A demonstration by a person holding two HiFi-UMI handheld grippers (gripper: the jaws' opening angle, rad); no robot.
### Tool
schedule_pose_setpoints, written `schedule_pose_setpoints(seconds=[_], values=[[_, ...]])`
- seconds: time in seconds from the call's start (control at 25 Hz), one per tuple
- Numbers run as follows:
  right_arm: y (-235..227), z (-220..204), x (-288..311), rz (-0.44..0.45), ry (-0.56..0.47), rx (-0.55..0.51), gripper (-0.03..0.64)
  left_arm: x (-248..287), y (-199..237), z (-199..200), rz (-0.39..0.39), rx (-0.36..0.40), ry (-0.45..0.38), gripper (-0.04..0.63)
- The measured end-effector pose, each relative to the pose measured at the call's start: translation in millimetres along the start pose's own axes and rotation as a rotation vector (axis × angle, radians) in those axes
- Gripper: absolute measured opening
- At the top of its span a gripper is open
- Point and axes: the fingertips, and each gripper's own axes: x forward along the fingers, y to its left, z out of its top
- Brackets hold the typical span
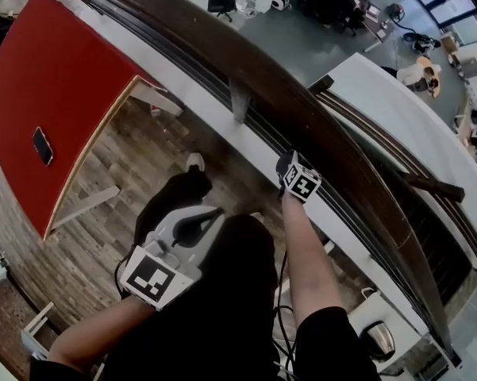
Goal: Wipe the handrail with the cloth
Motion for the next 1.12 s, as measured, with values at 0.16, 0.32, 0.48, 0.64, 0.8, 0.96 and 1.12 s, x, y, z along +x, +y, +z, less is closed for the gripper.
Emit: schedule_pose_setpoints(seconds=[0.16, 0.32, 0.48, 0.64, 0.8, 0.96, 1.12], values=[[-15, -4, -7, -0.004, 0.012, -0.017, 0.114, -3, -18, -3, 0.009, -0.007, 0.014, -0.002], [-25, -10, -14, -0.004, 0.012, -0.002, 0.114, -7, -39, -12, -0.007, 0.003, 0.045, -0.002], [-36, -10, -18, 0.003, 0.000, -0.004, 0.114, -5, -51, -18, -0.012, 0.006, 0.068, -0.002], [-49, -18, -24, -0.023, 0.012, 0.022, 0.114, -5, -59, -16, -0.020, -0.014, 0.058, -0.002], [-67, -26, -28, -0.043, 0.027, 0.026, 0.115, -4, -67, -9, -0.036, 0.016, 0.057, -0.002], [-81, -32, -33, -0.056, 0.024, 0.035, 0.117, 1, -71, -6, -0.055, 0.054, 0.069, -0.002], [-92, -34, -38, -0.055, 0.010, 0.034, 0.117, 5, -78, -4, -0.072, 0.081, 0.077, -0.002]])
